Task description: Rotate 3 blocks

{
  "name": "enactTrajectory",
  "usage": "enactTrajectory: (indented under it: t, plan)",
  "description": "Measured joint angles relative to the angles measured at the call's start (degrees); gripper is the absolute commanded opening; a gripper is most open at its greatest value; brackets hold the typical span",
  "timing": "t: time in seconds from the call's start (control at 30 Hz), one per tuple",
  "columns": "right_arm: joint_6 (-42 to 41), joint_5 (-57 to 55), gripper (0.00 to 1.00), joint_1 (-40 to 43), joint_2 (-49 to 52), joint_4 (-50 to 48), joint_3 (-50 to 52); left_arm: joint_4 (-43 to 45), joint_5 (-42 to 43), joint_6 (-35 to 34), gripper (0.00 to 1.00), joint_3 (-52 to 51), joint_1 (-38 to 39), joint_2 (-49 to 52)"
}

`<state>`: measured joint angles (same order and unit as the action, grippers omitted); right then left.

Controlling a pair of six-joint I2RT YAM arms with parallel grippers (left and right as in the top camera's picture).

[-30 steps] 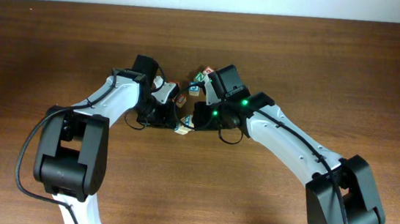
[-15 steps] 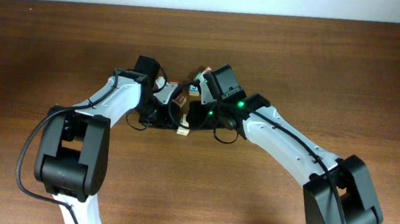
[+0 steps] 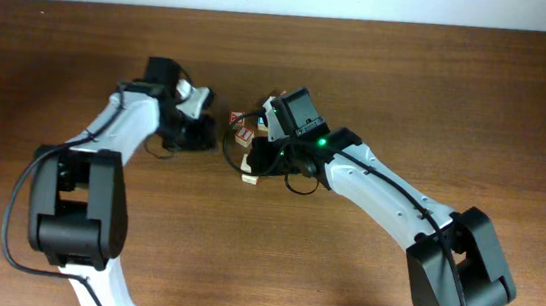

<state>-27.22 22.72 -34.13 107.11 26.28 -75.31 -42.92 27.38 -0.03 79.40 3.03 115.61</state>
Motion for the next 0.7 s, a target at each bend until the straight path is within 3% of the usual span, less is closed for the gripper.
enactTrajectory:
  t: [0.2, 0.7]
  plan:
    - [0.0, -0.8, 0.04, -0.1, 0.7, 1.3, -1.5, -2.1, -0.2, -0.2, 0.00, 6.6, -1.6, -0.5]
    - [0.2, -1.9, 0.04, -0.2, 0.9, 5.2, -5.0, -2.7, -0.3, -0.2, 0.00, 6.8, -1.6, -0.5]
